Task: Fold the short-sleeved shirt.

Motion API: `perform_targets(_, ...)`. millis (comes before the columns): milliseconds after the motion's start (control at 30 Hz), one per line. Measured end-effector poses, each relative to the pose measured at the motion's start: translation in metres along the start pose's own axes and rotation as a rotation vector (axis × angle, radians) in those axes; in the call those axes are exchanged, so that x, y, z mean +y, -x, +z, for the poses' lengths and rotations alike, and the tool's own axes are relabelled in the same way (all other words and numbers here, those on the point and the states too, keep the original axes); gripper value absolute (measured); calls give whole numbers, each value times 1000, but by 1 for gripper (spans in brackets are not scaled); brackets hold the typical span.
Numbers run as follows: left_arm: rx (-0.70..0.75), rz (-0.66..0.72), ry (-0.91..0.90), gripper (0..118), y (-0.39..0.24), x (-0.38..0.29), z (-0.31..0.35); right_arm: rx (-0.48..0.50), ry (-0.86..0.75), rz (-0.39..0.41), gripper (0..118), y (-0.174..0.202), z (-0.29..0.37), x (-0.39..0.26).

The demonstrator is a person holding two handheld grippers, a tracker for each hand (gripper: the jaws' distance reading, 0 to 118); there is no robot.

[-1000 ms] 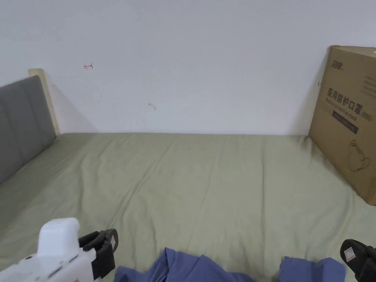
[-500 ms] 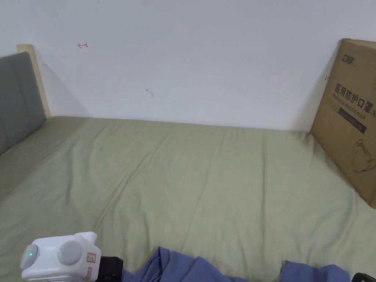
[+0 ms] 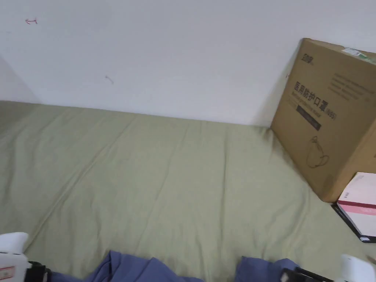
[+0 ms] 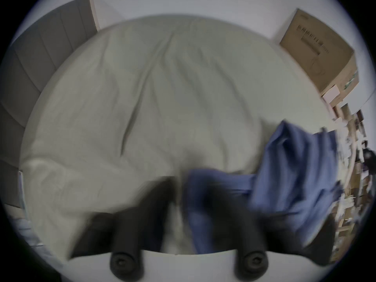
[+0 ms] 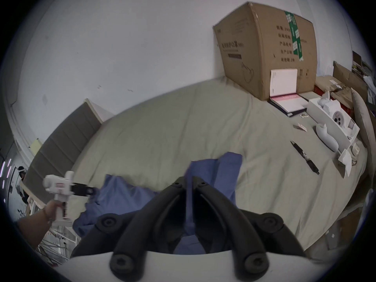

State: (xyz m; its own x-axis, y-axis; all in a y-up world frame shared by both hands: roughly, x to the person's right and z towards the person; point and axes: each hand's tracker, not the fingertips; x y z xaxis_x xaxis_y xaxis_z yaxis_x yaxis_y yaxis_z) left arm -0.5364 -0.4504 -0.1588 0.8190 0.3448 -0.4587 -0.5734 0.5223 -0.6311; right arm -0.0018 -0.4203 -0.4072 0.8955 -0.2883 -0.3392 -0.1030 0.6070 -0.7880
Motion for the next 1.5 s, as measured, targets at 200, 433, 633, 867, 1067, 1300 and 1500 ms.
perform_targets(200,-7,-142,-98,0,-35,-6,40,-71,246,-38,114,-19,-100,21)
perform_targets(433,-17,-99,-138,0,-22,-4,34,-142,321,-51,113,-19,-143,16)
perform_targets(633,-13,-114,-151,0,-29,-5,43,-148,187,63,52,-17,-114,5)
perform_targets(867,18,-166,-285,0,-43,-7,78,-26,-66,46,1,-6,-17,34)
perform_targets(1067,36,-193,-535,0,-62,26,157,49,-261,135,1,16,88,93)
perform_targets(1300,3,-253,-689,0,-102,82,241,173,-359,90,1,32,164,154)
perform_targets(1500,1,-295,-741,0,-134,136,277,163,-491,200,1,71,214,219)
